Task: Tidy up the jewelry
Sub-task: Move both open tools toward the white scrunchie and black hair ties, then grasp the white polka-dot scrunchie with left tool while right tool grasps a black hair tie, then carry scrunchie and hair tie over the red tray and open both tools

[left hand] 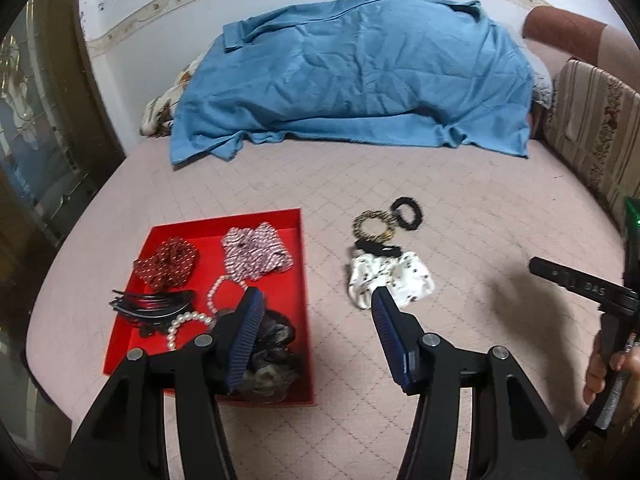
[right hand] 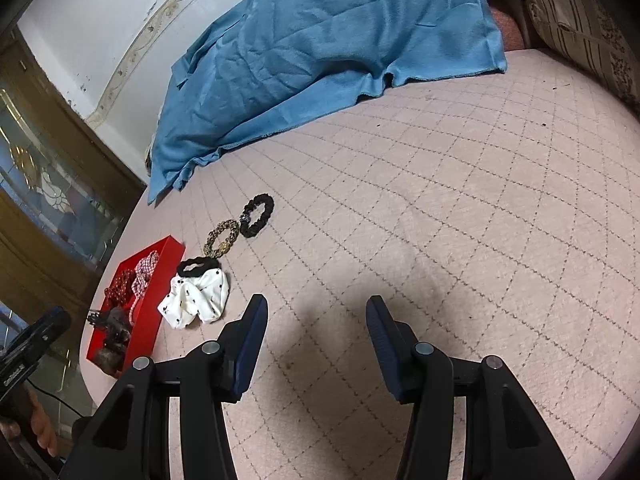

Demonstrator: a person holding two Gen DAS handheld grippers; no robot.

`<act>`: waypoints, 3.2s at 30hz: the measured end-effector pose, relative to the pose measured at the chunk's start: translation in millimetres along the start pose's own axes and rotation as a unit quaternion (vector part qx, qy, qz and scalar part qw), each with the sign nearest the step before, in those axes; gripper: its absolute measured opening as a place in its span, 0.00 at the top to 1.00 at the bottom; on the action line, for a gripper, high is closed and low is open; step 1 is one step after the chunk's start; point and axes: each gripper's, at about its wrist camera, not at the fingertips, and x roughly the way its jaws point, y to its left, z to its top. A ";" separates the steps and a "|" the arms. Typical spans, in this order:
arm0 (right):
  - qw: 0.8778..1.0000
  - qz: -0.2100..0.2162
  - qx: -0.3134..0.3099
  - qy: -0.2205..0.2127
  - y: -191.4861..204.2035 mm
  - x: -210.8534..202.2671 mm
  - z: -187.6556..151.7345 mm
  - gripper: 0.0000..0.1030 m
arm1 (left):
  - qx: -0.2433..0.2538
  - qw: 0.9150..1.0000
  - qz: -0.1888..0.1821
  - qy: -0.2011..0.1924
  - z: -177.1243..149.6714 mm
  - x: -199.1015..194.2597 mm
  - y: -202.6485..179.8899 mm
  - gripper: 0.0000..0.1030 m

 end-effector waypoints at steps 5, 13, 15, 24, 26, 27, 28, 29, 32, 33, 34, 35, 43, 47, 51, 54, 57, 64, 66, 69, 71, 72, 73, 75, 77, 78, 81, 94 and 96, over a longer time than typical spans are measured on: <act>1.000 -0.012 -0.028 -0.008 11.6 -5.0 -6.7 0.46 | -0.010 1.000 0.011 0.005 -3.3 -2.2 1.0 0.46; 0.998 -0.025 -0.049 -0.008 20.7 -3.3 -10.2 0.46 | -0.007 1.000 -0.018 0.013 0.6 19.5 -14.9 0.43; 0.998 -0.021 -0.051 -0.006 22.9 -0.7 -6.8 0.46 | -0.020 0.998 -0.045 0.028 3.3 37.8 -17.1 0.43; 0.997 -0.014 -0.069 0.034 42.5 53.5 28.3 0.46 | -0.054 0.991 -0.089 0.083 9.0 114.0 -25.6 0.45; 0.997 -0.011 -0.068 0.045 47.0 73.4 40.6 0.46 | -0.057 0.990 -0.095 0.087 11.7 124.8 -26.4 0.46; 0.996 -0.010 -0.067 0.049 49.2 84.6 47.6 0.47 | -0.061 0.989 -0.098 0.089 12.9 130.6 -26.2 0.46; 0.996 -0.010 -0.068 0.054 51.6 96.0 54.2 0.49 | -0.064 0.989 -0.102 0.092 13.9 135.0 -25.6 0.46; 0.996 -0.012 -0.070 0.059 54.4 108.1 60.4 0.50 | -0.068 0.988 -0.105 0.096 14.7 140.4 -25.0 0.46; 0.994 -0.019 -0.081 0.069 62.4 133.5 71.8 0.59 | -0.077 0.984 -0.117 0.107 14.8 154.1 -22.3 0.50; 0.993 -0.024 -0.087 0.071 65.3 141.7 74.7 0.61 | -0.079 0.983 -0.123 0.114 14.2 158.8 -22.4 0.54; 0.993 -0.030 -0.093 0.073 67.7 149.2 77.2 0.61 | -0.076 0.983 -0.120 0.113 14.0 159.2 -22.4 0.55; 0.992 -0.034 -0.096 0.075 69.6 156.5 79.3 0.62 | -0.070 0.985 -0.115 0.106 14.6 158.6 -24.2 0.55; 0.987 -0.075 -0.124 0.064 79.6 174.2 82.4 0.91 | -0.048 0.987 -0.119 0.098 15.0 158.6 -35.6 0.93; 0.989 -0.073 -0.115 0.057 72.8 158.8 79.6 0.93 | -0.045 0.987 -0.127 0.082 16.4 140.7 -38.6 0.93; 0.991 -0.072 -0.105 0.042 64.8 128.5 72.6 0.93 | -0.044 0.987 -0.138 0.064 16.4 113.7 -35.3 0.93; 0.991 -0.079 -0.107 0.023 62.0 94.8 63.6 0.93 | -0.037 0.988 -0.143 0.043 13.3 89.1 -33.6 0.93; 0.991 -0.079 -0.106 -0.002 59.6 58.0 51.5 0.93 | -0.021 0.989 -0.142 0.031 8.7 65.6 -35.9 0.93; 0.993 -0.075 -0.080 -0.040 50.3 -7.8 22.5 0.93 | 0.032 0.993 -0.108 -0.030 -1.4 2.4 -46.7 0.93; 0.993 -0.077 -0.077 -0.048 48.9 -22.1 17.3 0.93 | 0.040 0.993 -0.105 -0.043 -3.1 -9.6 -50.1 0.93; 0.992 -0.078 -0.075 -0.058 51.0 -37.2 12.5 0.93 | 0.049 0.991 -0.111 -0.055 -5.6 -27.7 -54.2 0.93; 0.992 -0.078 -0.076 -0.066 53.1 -47.9 9.7 0.93 | 0.053 0.990 -0.112 -0.064 -6.8 -38.2 -55.0 0.93; 0.992 -0.078 -0.077 -0.069 54.3 -53.4 8.4 0.93 | 0.054 0.990 -0.113 -0.068 -7.0 -43.7 -54.3 0.93; 0.991 -0.077 -0.077 -0.073 55.9 -58.6 7.1 0.93 | 0.053 0.989 -0.114 -0.071 -8.1 -48.5 -53.5 0.93; 0.991 -0.076 -0.081 -0.078 60.1 -66.6 5.0 0.93 | 0.049 0.989 -0.115 -0.076 -8.0 -55.2 -50.4 0.93; 0.990 -0.076 -0.084 -0.081 64.1 -71.6 3.3 0.93 | 0.044 0.989 -0.116 -0.079 -8.4 -59.4 -46.7 0.93; 0.990 -0.076 -0.086 -0.082 67.3 -74.2 2.7 0.92 | 0.041 0.989 -0.116 -0.079 -8.6 -61.0 -43.7 0.93; 0.989 -0.074 -0.091 -0.084 73.8 -78.1 1.9 0.92 | 0.029 0.990 -0.115 -0.080 -10.0 -63.7 -33.0 0.93; 0.990 -0.042 -0.114 -0.070 118.4 -69.8 -0.5 0.92 | -0.099 0.989 -0.089 -0.057 -28.0 -49.3 79.1 0.93; 0.991 -0.028 -0.115 -0.065 127.1 -64.6 -1.1 0.92 | -0.125 0.987 -0.082 -0.056 -33.3 -45.8 104.1 0.93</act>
